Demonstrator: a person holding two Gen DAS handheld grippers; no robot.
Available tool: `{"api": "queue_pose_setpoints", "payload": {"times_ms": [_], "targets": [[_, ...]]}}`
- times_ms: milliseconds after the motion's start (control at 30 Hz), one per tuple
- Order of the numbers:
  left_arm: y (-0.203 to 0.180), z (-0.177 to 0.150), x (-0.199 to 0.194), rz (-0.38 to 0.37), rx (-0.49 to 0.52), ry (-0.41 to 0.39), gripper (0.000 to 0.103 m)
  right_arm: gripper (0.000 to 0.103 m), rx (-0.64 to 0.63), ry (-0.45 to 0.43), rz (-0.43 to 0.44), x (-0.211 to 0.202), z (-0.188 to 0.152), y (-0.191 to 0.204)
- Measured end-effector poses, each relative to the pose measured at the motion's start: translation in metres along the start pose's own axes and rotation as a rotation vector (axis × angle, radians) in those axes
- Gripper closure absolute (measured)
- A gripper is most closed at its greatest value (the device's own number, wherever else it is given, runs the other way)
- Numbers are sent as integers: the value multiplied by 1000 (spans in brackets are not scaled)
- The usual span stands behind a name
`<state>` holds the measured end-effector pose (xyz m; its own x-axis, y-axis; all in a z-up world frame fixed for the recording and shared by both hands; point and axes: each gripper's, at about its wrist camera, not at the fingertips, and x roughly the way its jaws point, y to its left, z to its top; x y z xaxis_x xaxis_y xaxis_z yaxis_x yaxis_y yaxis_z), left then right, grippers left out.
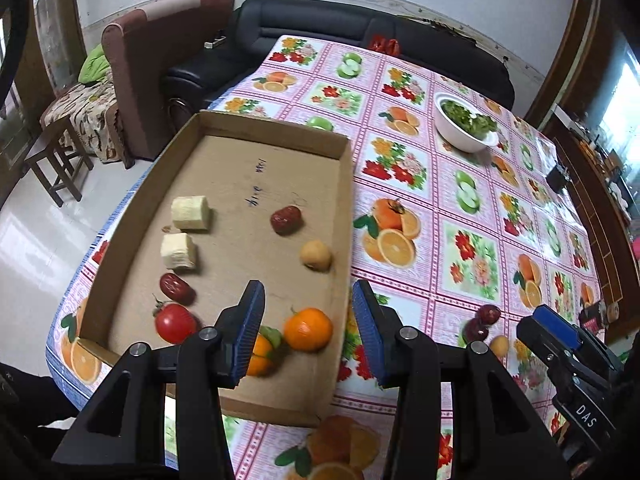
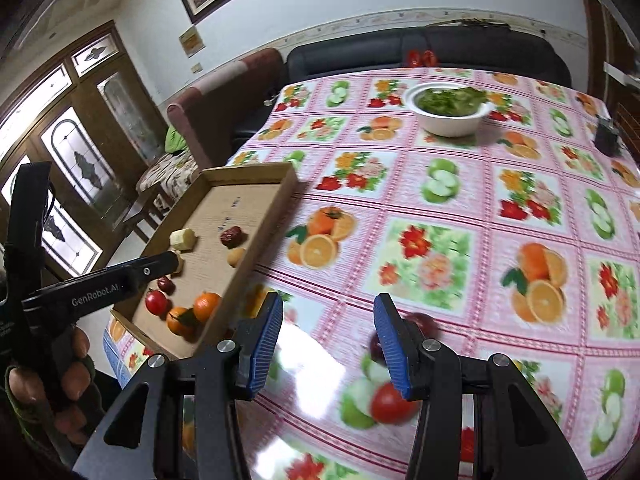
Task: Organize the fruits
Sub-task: 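Move both open tools out of the box toward the loose tomato and kiwi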
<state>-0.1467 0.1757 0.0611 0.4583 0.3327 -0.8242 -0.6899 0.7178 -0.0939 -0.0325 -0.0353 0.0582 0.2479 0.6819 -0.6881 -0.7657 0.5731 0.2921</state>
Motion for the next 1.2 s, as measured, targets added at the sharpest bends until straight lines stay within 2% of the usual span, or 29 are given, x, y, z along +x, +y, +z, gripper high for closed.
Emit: {"api": "queue_pose_setpoints", "payload": {"times_ms": [267, 633, 767, 933, 1200], "targets": [[-23, -10, 4, -36, 34, 27, 59, 54, 60, -6, -58, -19, -20, -36], [-54, -26, 10, -83, 90, 70, 59, 54, 109, -15, -93, -30, -32, -63], [-69, -41, 13, -145, 114, 95, 59, 54, 118, -12, -97, -29, -36, -69], [-104, -65, 17, -236, 214, 126, 59, 54, 131, -17, -104, -32, -41, -77], [-145, -80, 35, -287, 298, 174, 59, 54, 150, -18, -108, -35, -47, -89]]}}
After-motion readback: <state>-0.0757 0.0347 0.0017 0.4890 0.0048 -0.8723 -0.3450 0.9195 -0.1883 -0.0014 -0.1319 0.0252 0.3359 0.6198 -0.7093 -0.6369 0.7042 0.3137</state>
